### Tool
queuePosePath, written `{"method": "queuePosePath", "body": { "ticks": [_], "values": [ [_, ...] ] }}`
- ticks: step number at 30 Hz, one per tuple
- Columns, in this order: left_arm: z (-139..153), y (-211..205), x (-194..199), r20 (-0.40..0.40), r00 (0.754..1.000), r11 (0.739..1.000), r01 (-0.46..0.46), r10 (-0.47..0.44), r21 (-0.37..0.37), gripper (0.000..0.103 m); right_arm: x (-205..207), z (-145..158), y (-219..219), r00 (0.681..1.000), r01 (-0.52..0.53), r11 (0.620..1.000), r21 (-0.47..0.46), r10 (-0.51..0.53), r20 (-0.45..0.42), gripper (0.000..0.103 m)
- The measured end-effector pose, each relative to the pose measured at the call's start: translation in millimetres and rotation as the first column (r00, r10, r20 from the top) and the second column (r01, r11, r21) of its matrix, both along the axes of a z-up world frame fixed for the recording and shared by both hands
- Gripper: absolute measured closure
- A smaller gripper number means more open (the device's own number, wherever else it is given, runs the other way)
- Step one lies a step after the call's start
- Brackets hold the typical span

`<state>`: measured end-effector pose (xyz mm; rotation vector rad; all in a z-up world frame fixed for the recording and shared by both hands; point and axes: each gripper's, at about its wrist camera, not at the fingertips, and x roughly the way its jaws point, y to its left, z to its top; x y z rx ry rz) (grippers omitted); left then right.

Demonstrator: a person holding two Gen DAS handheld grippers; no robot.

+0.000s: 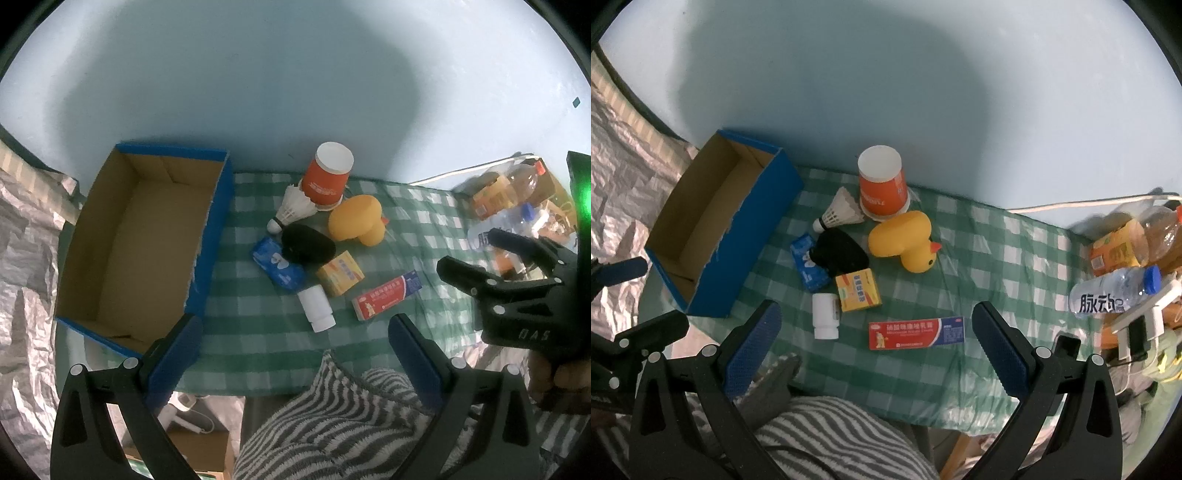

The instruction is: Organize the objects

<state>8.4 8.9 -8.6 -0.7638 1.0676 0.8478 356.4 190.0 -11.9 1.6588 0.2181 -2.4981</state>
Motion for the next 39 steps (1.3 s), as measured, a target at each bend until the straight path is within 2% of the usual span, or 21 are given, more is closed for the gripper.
{"method": "queuePosePath", "body": {
  "ticks": [7, 12, 15, 20, 21, 22, 23, 25, 26, 33, 39],
  "values": [
    [-5.9, 8.1, 3.8, -0.017, 0.998, 0.999, 0.053, -0.053, -0.003, 0.001, -5.1, -1.3, 11.8, 1.000, 0.023, 0.999, 0.044, -0.023, -0.017, 0.001],
    [-16.8, 17.6, 6.8, -0.007, 0.995, 0.995, 0.095, -0.095, -0.042, 0.001, -7.0, -8.3, 27.9, 1.000, 0.004, 0.996, 0.089, -0.002, -0.013, 0.001],
    [-23.1, 20.4, 10.8, -0.016, 0.988, 0.987, 0.152, -0.153, -0.049, 0.001, -7.3, -14.0, 37.9, 1.000, -0.002, 0.997, 0.082, 0.003, -0.001, 0.001],
    [-42.2, 23.9, 21.6, -0.024, 0.984, 0.981, 0.175, -0.177, -0.084, 0.001, -9.0, -27.3, 47.7, 0.999, -0.041, 0.996, 0.073, 0.038, 0.035, 0.001],
    [-47.9, 24.3, 24.1, -0.030, 0.983, 0.980, 0.176, -0.179, -0.094, 0.001, -9.1, -31.5, 48.1, 0.998, -0.059, 0.995, 0.076, 0.057, 0.037, 0.001],
    [-53.2, 24.6, 25.9, -0.028, 0.983, 0.979, 0.180, -0.184, -0.099, 0.001, -8.8, -36.4, 47.8, 0.999, 0.030, 0.997, 0.074, -0.032, 0.035, 0.001],
    [-59.4, 24.6, 28.1, -0.034, 0.982, 0.978, 0.181, -0.186, -0.107, 0.001, -8.5, -41.6, 47.6, 0.998, 0.037, 0.996, 0.078, -0.040, 0.040, 0.001],
    [-68.7, 23.1, 30.3, -0.048, 0.981, 0.976, 0.180, -0.187, -0.121, 0.001, -9.4, -53.6, 46.3, 0.999, -0.007, 0.996, 0.093, 0.002, 0.053, 0.001],
    [-75.3, 22.8, 32.2, -0.047, 0.981, 0.975, 0.181, -0.188, -0.130, 0.001, -9.4, -59.5, 46.2, 0.997, 0.053, 0.994, 0.092, -0.059, 0.056, 0.001],
    [-117.0, 20.8, 40.6, -0.072, 0.984, 0.972, 0.146, -0.162, -0.185, 0.001, -15.0, -104.1, 44.4, 0.993, -0.001, 0.997, 0.073, -0.008, 0.118, 0.001],
    [-151.4, 17.4, 47.4, -0.094, 0.985, 0.970, 0.118, -0.141, -0.215, 0.001, -17.6, -139.6, 35.7, 0.984, -0.066, 0.991, 0.115, 0.046, 0.171, 0.001]
  ]
}}
